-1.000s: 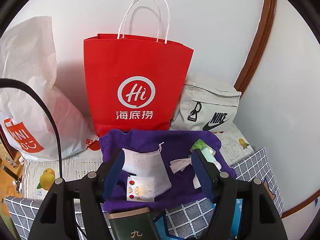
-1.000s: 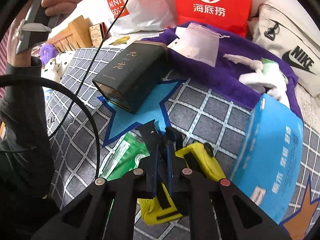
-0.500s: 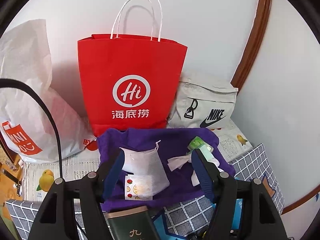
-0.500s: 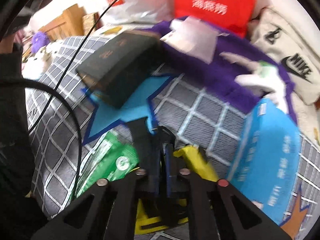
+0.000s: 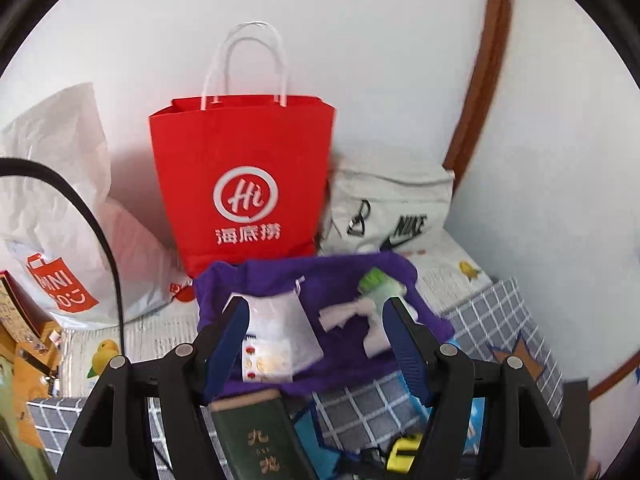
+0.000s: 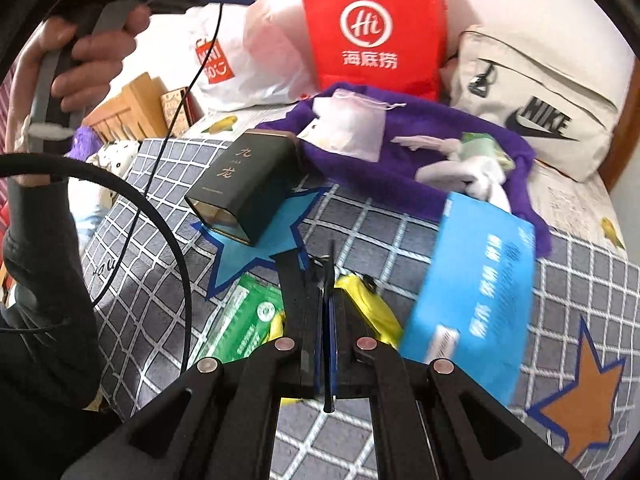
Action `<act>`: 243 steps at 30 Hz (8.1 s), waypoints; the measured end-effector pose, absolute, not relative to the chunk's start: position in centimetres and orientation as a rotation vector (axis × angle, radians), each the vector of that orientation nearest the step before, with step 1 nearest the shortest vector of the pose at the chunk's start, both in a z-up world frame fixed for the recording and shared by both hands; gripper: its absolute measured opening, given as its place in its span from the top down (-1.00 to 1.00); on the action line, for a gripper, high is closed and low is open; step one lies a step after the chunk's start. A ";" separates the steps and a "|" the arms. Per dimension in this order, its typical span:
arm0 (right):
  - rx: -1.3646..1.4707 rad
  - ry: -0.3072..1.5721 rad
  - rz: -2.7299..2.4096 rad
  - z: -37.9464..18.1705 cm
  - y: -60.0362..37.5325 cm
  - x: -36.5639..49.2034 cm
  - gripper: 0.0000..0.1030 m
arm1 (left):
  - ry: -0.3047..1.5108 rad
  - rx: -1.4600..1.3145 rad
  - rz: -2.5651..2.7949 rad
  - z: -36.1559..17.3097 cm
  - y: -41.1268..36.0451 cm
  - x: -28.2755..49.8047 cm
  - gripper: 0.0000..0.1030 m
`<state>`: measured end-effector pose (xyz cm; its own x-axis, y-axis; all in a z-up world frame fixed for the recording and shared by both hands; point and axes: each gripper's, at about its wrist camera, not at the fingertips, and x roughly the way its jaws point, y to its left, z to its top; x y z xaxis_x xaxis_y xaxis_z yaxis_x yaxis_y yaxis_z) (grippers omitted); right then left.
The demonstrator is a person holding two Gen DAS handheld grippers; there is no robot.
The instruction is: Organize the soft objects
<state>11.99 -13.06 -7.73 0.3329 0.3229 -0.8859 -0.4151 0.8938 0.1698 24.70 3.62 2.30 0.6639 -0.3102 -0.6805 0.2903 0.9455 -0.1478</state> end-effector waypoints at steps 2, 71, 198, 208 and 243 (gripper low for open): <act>-0.083 1.122 0.466 -7.3 -13.9 11.3 0.94 | 0.792 0.020 -0.336 2.3 2.8 23.5 -0.31; -0.123 1.173 0.314 -14.6 -17.6 3.1 0.26 | 1.078 -0.027 -0.236 -16.3 1.6 7.7 0.51; -0.029 1.154 0.350 -15.3 -15.5 35.1 0.13 | 1.065 -0.071 -0.245 -13.3 0.9 35.1 -0.18; -0.018 1.100 0.365 -10.1 -15.6 31.6 0.13 | 0.985 -0.125 -0.219 -9.0 3.9 33.2 -0.18; -0.210 1.226 0.587 -14.3 -7.9 13.0 0.44 | 0.937 -0.214 -0.164 -7.9 8.9 11.3 -0.26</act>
<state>13.05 -7.90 -14.31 0.2130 0.3086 -0.9270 -0.5283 0.8345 0.1564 11.34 8.92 -7.88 0.5820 -0.2313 -0.7796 0.0462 0.9665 -0.2523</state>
